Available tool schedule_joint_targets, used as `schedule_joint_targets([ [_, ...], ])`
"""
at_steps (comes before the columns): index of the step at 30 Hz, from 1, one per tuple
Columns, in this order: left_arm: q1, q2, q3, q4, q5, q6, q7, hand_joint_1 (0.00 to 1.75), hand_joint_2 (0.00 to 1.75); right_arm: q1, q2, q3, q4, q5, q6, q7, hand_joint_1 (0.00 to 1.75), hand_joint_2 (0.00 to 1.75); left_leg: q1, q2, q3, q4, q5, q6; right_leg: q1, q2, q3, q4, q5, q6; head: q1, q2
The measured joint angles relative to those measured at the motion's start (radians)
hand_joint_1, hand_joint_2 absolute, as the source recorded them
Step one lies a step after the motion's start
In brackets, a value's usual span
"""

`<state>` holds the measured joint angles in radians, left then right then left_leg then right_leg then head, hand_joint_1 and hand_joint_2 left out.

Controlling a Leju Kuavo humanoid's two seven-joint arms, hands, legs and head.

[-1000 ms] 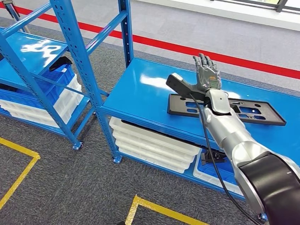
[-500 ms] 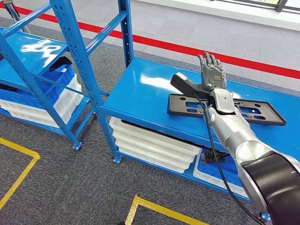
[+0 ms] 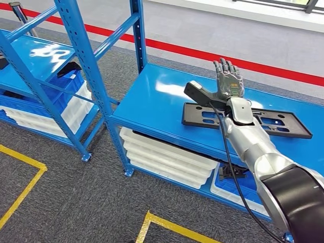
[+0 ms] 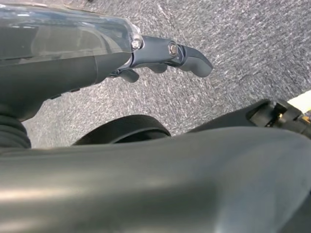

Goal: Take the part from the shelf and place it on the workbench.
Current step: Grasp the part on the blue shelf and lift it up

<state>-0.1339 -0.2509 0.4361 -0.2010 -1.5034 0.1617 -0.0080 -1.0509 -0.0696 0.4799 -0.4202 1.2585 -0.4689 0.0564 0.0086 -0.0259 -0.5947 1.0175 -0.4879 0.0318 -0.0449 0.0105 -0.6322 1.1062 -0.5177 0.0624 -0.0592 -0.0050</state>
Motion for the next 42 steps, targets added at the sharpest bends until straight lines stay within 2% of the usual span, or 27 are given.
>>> schedule_joint_targets([
  [2,-0.001,0.0,0.0,0.0,0.0,0.0,0.0,0.0,1.75,0.004,-0.001,0.0,0.002,-0.001,-0.001,0.0,0.0,0.0,-0.001,-0.009,-0.012,0.02,-0.009,-0.015,-0.002,0.012,0.025,-0.055,0.011,-0.003,-0.001,0.0],
  [4,0.001,0.001,0.0,0.0,0.001,0.0,0.0,0.0,1.75,0.009,0.0,0.0,0.004,-0.002,-0.002,-0.001,0.0,0.0,-0.001,-0.016,-0.018,0.025,-0.01,-0.02,-0.001,0.011,0.021,-0.049,0.005,-0.017,-0.002,0.0],
  [6,0.002,0.001,0.001,0.0,0.001,0.0,0.0,0.0,1.75,0.009,0.002,0.0,0.004,-0.002,-0.003,-0.001,0.0,0.0,0.0,-0.008,-0.024,0.04,-0.023,-0.027,-0.002,0.003,0.021,-0.047,0.005,-0.029,-0.003,0.0],
  [8,0.0,0.002,0.001,0.0,0.002,0.002,0.001,0.0,1.75,0.007,0.005,-0.001,0.003,-0.002,-0.004,-0.001,0.0,0.0,0.001,0.006,-0.06,0.12,-0.069,-0.035,-0.003,-0.008,0.023,-0.047,0.004,-0.038,-0.003,0.0],
  [10,0.0,0.002,0.001,0.0,0.002,0.002,0.001,0.0,1.75,0.008,0.005,-0.001,0.003,-0.002,-0.005,-0.001,0.0,0.0,0.002,0.012,-0.122,0.247,-0.121,-0.04,0.0,-0.019,0.024,-0.047,0.002,-0.043,-0.003,0.0],
  [11,0.001,0.002,0.001,0.0,0.002,0.002,0.001,0.0,1.75,0.009,0.005,-0.001,0.003,-0.002,-0.006,-0.001,0.0,0.0,0.002,0.013,-0.144,0.29,-0.13,-0.039,0.003,-0.025,0.025,-0.047,0.0,-0.045,-0.003,0.0],
  [12,0.002,0.002,0.001,0.0,0.002,0.003,0.001,0.0,1.75,0.01,0.006,-0.001,0.004,-0.003,-0.006,-0.001,0.0,0.0,0.001,0.014,-0.15,0.297,-0.121,-0.035,0.005,-0.03,0.026,-0.047,-0.001,-0.047,-0.003,0.0],
  [13,0.002,0.002,0.001,0.0,0.002,0.003,0.001,0.0,1.75,0.01,0.007,-0.001,0.004,-0.003,-0.006,-0.001,0.0,0.0,-0.002,0.014,-0.138,0.266,-0.094,-0.028,0.008,-0.034,0.028,-0.047,-0.003,-0.048,-0.003,0.0],
  [15,0.002,0.002,0.001,0.0,0.002,0.004,0.001,0.0,1.75,0.008,0.008,-0.003,0.003,-0.006,-0.009,-0.004,0.0,0.0,-0.011,0.017,-0.081,0.14,-0.027,-0.007,0.012,-0.039,0.033,-0.048,-0.006,-0.049,-0.003,0.0],
  [16,0.002,0.003,0.001,0.0,0.002,0.004,0.001,0.0,1.75,0.007,0.008,-0.004,0.002,-0.009,-0.011,-0.007,0.0,0.0,-0.016,0.019,-0.057,0.088,-0.005,0.002,0.014,-0.041,0.034,-0.048,-0.007,-0.048,-0.003,0.0],
  [17,0.002,0.003,0.001,0.0,0.002,0.005,0.001,0.0,1.75,0.007,0.008,-0.006,0.002,-0.012,-0.013,-0.012,0.0,0.0,-0.021,0.021,-0.042,0.056,0.004,0.009,0.015,-0.042,0.034,-0.049,-0.009,-0.047,-0.002,0.0],
  [19,0.002,0.004,0.001,0.0,0.002,0.005,0.002,0.0,1.75,0.011,0.009,-0.008,0.001,-0.017,-0.016,-0.021,0.0,0.0,-0.025,0.022,-0.036,0.041,-0.001,0.014,0.016,-0.045,0.033,-0.051,-0.008,-0.04,-0.002,0.0],
  [21,0.002,0.004,0.001,0.0,0.001,0.006,0.002,0.0,1.75,0.013,0.008,-0.01,-0.002,-0.017,-0.017,-0.022,0.0,0.0,-0.02,0.022,-0.028,0.024,0.0,0.016,0.015,-0.042,0.033,-0.048,-0.017,-0.031,-0.002,0.0],
  [22,0.002,0.004,0.001,0.0,0.001,0.006,0.002,0.0,1.75,0.012,0.007,-0.011,-0.003,-0.017,-0.017,-0.023,0.0,0.0,-0.017,0.023,-0.023,0.015,0.002,0.017,0.016,-0.037,0.026,-0.029,-0.033,-0.028,-0.002,0.0],
  [23,0.001,0.003,0.001,0.0,0.001,0.006,0.002,0.0,1.75,0.013,0.006,-0.012,-0.004,-0.019,-0.018,-0.023,0.0,0.0,-0.014,0.023,-0.018,0.008,0.004,0.018,0.016,-0.03,0.009,0.012,-0.058,-0.027,-0.002,0.0],
  [25,0.002,0.003,0.001,0.0,0.001,0.006,0.002,0.0,1.75,0.018,0.003,-0.016,-0.004,-0.027,-0.018,-0.025,0.0,0.0,-0.015,0.022,-0.017,0.007,0.004,0.02,0.017,-0.02,-0.047,0.131,-0.113,-0.027,-0.001,0.0],
  [26,0.003,0.003,0.001,0.0,0.001,0.006,0.002,0.0,1.75,0.024,0.002,-0.019,-0.004,-0.033,-0.019,-0.028,0.0,0.0,-0.015,0.021,-0.016,0.007,0.004,0.02,0.017,-0.018,-0.071,0.18,-0.126,-0.025,-0.001,0.0],
  [27,0.004,0.003,0.001,0.0,0.0,0.006,0.003,0.0,1.75,0.029,0.002,-0.022,-0.004,-0.038,-0.019,-0.033,0.0,0.0,-0.016,0.019,-0.016,0.008,0.004,0.02,0.017,-0.018,-0.082,0.197,-0.121,-0.024,-0.001,0.0],
  [28,0.005,0.003,0.0,0.0,-0.001,0.006,0.003,0.0,1.75,0.032,0.001,-0.026,-0.004,-0.042,-0.019,-0.037,0.0,0.0,-0.016,0.018,-0.016,0.009,0.003,0.019,0.017,-0.017,-0.076,0.178,-0.098,-0.022,-0.001,0.0],
  [30,0.005,0.003,0.0,0.0,-0.002,0.006,0.003,0.0,1.75,0.033,0.001,-0.034,-0.004,-0.05,-0.019,-0.042,0.0,0.0,-0.015,0.017,-0.016,0.014,-0.001,0.015,0.017,-0.017,-0.024,0.058,-0.028,-0.021,-0.001,0.0],
  [32,0.005,0.003,0.0,0.0,-0.003,0.007,0.003,0.0,1.75,0.033,0.001,-0.04,-0.004,-0.057,-0.02,-0.045,0.0,0.0,-0.018,0.016,-0.02,0.023,-0.006,0.007,0.019,-0.016,0.018,-0.039,0.007,-0.026,-0.002,0.0],
  [35,0.006,0.004,0.0,0.0,-0.003,0.007,0.003,0.0,1.75,0.036,0.001,-0.047,-0.004,-0.063,-0.02,-0.055,0.0,0.0,-0.02,0.016,-0.024,0.027,-0.008,-0.001,0.022,-0.013,0.024,-0.055,0.007,-0.04,-0.002,0.0],
  [37,0.006,0.004,0.0,0.0,-0.003,0.007,0.004,0.0,1.75,0.035,0.001,-0.05,-0.005,-0.065,-0.02,-0.058,0.0,0.0,-0.017,0.017,-0.031,0.048,-0.027,-0.01,0.017,-0.013,0.026,-0.057,0.009,-0.047,-0.002,0.0],
  [38,0.006,0.004,0.0,0.0,-0.003,0.007,0.004,0.0,1.75,0.035,0.001,-0.051,-0.005,-0.066,-0.02,-0.058,0.0,0.0,-0.015,0.017,-0.046,0.083,-0.049,-0.017,0.015,-0.014,0.027,-0.058,0.009,-0.05,-0.003,0.0],
  [40,0.005,0.004,0.0,0.0,-0.003,0.007,0.006,0.0,1.75,0.035,0.001,-0.054,-0.005,-0.066,-0.02,-0.058,0.0,0.0,-0.008,0.018,-0.101,0.204,-0.107,-0.03,0.013,-0.015,0.027,-0.058,0.009,-0.053,-0.003,0.0],
  [41,0.006,0.004,0.0,0.0,-0.003,0.007,0.006,0.0,1.75,0.036,0.001,-0.055,-0.005,-0.067,-0.02,-0.058,0.0,0.0,-0.005,0.018,-0.128,0.261,-0.126,-0.033,0.014,-0.015,0.027,-0.057,0.009,-0.053,-0.003,0.0],
  [42,0.006,0.004,0.0,0.0,-0.003,0.006,0.007,0.0,1.75,0.037,0.001,-0.056,-0.005,-0.067,-0.02,-0.058,0.0,0.0,-0.003,0.018,-0.145,0.292,-0.13,-0.035,0.014,-0.015,0.027,-0.057,0.008,-0.053,-0.003,0.0],
])
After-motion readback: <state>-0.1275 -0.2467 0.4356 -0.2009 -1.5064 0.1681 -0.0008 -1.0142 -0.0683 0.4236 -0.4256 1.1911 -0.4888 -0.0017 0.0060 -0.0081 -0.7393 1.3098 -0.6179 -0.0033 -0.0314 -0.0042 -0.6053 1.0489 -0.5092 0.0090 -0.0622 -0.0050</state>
